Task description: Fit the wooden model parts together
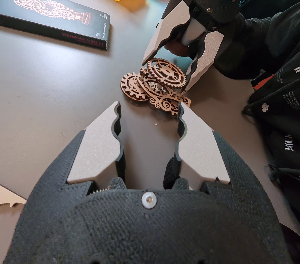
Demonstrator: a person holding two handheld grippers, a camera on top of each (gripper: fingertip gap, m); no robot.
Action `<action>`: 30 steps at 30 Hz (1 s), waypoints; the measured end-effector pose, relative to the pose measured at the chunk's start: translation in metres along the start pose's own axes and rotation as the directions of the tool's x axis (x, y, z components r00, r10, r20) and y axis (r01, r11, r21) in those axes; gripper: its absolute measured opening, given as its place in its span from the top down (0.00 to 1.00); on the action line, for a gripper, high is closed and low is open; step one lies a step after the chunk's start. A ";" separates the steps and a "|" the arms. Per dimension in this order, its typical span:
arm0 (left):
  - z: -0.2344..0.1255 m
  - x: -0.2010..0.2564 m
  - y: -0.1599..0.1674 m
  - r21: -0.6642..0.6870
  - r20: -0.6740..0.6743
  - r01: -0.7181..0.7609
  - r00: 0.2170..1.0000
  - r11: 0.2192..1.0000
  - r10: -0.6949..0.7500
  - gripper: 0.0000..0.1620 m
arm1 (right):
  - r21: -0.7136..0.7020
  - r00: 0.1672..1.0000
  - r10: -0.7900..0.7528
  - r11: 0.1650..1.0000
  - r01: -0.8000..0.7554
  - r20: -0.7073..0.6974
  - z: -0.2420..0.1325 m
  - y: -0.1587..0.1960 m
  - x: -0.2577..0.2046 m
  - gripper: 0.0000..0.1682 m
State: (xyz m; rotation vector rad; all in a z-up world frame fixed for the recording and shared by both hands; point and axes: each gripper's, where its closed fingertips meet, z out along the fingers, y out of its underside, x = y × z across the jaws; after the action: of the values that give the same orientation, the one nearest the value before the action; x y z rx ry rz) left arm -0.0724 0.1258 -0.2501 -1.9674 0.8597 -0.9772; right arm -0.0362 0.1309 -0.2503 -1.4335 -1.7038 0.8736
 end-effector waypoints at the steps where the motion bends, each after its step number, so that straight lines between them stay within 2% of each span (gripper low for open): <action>1: 0.000 0.000 -0.001 0.007 0.001 -0.004 1.000 1.000 0.004 0.58 | -0.001 1.000 0.002 1.000 -0.002 0.002 0.000 0.000 0.000 0.62; 12: 0.000 0.001 -0.006 0.036 0.033 -0.056 0.998 0.998 0.055 0.60 | -0.007 1.000 -0.004 1.000 0.004 0.014 0.000 0.001 -0.003 0.62; 22: 0.001 0.004 -0.006 0.032 0.041 -0.091 0.995 0.995 0.090 0.66 | -0.006 1.000 -0.017 1.000 0.017 -0.005 0.001 -0.002 -0.002 0.62; 30: 0.001 0.005 -0.008 0.041 0.060 -0.119 0.991 0.992 0.117 0.67 | -0.007 1.000 -0.017 1.000 0.017 -0.010 0.002 -0.001 -0.001 0.62</action>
State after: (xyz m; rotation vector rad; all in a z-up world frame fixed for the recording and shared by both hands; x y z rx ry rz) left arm -0.0672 0.1262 -0.2421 -1.8753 0.9032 -0.8599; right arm -0.0383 0.1297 -0.2508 -1.4235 -1.7111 0.8501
